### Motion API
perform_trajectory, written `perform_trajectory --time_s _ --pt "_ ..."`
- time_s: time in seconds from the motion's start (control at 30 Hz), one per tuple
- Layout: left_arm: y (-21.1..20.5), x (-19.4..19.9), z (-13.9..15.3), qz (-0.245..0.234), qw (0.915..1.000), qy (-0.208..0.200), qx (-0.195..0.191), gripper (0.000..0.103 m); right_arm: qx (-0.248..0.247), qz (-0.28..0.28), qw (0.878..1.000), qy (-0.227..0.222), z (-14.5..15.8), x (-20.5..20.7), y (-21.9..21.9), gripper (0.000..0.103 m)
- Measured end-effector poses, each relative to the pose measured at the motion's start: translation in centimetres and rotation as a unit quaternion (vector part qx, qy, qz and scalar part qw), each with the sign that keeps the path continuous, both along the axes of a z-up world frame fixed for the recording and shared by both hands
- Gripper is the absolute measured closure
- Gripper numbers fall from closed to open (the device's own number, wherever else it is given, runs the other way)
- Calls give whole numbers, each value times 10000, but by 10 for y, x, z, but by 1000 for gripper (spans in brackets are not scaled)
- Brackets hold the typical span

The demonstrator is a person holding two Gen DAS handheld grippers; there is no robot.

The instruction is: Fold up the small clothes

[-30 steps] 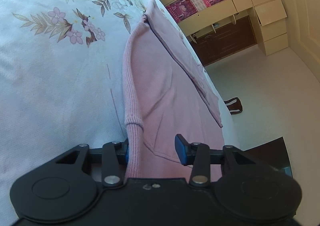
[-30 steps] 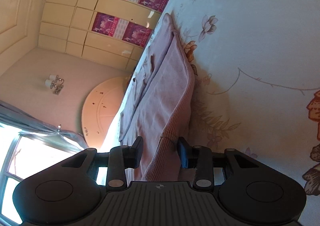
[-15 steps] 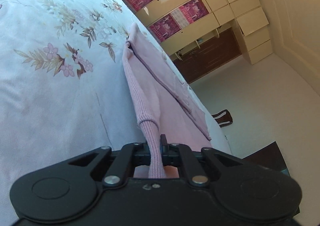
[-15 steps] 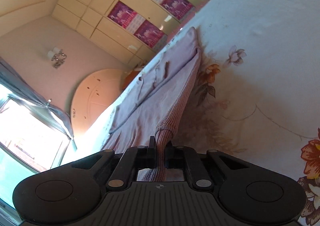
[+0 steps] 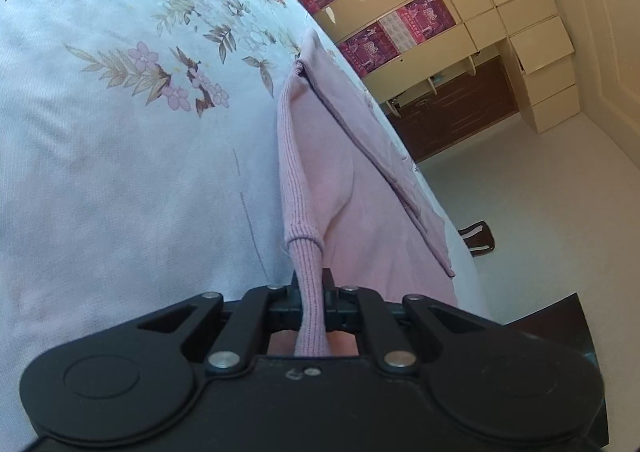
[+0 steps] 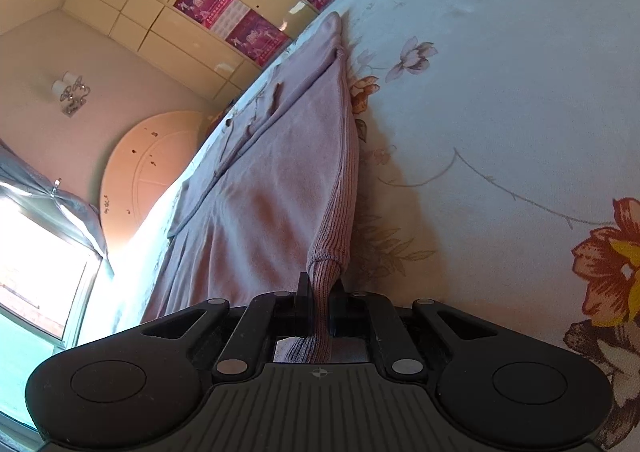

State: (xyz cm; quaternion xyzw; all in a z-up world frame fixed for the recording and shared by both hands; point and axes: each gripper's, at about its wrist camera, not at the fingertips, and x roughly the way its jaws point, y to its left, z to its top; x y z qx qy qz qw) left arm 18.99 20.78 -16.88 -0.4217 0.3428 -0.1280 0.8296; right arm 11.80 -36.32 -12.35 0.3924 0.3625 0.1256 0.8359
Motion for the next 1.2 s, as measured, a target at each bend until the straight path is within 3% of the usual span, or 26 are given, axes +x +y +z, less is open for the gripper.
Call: perform_trajectory --time_s 0.27,0.43,0.6,0.7,0.93,1.13,1.2 --pt "3 17 38 333 9963 -604 -518 98 -30 194 9976 -671 49 27 0 97" --pt "-5 81 71 316 9949 -817 -492 98 -94 79 9959 -891 78 75 -3 97" --pt "-23 175 96 -13 9976 -696 -51 98 -202 -297 9964 -772 100 153 -11 97" --pt "-30 231 96 -168 9977 -651 91 98 -121 -506 9971 -563 96 206 -18 97" --pt "-42 353 65 -487 9974 -252 462 98 -111 -714 9974 44 58 321 -33 97" --pt "-44 406 33 -584 9962 -20 641 98 -129 -730 9968 303 17 392 -38 97" --pt "-42 413 31 -611 9958 -209 654 91 -90 -685 9974 214 8 405 -39 97"
